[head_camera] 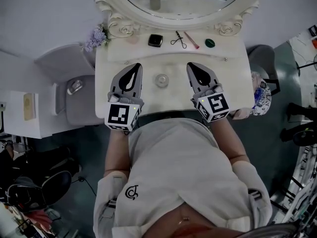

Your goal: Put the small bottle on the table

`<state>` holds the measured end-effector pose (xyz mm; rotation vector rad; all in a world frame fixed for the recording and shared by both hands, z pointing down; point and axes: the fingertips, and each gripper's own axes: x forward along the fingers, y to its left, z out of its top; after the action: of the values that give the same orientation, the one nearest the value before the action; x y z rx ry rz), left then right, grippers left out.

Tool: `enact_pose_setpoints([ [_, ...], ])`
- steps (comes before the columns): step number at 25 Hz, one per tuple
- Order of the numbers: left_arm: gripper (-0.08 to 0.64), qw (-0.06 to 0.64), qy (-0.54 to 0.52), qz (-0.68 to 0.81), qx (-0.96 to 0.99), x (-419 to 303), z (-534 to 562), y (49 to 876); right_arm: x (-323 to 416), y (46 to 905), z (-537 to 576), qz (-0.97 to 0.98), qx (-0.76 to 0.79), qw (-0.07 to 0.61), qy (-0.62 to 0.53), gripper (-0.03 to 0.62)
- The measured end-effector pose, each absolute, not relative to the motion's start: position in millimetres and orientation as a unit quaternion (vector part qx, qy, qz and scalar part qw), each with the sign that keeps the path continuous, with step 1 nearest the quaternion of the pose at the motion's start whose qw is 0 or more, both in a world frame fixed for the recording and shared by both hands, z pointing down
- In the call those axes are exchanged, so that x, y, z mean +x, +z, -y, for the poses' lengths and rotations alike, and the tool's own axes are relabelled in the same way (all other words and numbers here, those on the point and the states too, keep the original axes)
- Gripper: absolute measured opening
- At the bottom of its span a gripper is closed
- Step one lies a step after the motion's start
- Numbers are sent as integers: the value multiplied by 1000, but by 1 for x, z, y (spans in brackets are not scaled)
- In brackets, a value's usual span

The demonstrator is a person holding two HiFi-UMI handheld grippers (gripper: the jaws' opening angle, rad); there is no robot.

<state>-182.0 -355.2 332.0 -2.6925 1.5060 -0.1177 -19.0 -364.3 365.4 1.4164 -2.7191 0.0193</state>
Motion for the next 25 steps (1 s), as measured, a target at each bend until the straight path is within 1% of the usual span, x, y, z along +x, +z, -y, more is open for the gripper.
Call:
enact_pose_setpoints([
  [7, 12, 27, -45, -474, -879, -173, 354, 336, -21, 369, 364, 885, 463, 45, 9, 5],
  [17, 12, 9, -37, -472, -881, -177, 355, 339, -24, 372, 365, 886, 461, 43, 10, 5],
  [25, 12, 13, -37, -475, -879, -181, 359, 339, -24, 374, 369, 885, 463, 45, 9, 5],
])
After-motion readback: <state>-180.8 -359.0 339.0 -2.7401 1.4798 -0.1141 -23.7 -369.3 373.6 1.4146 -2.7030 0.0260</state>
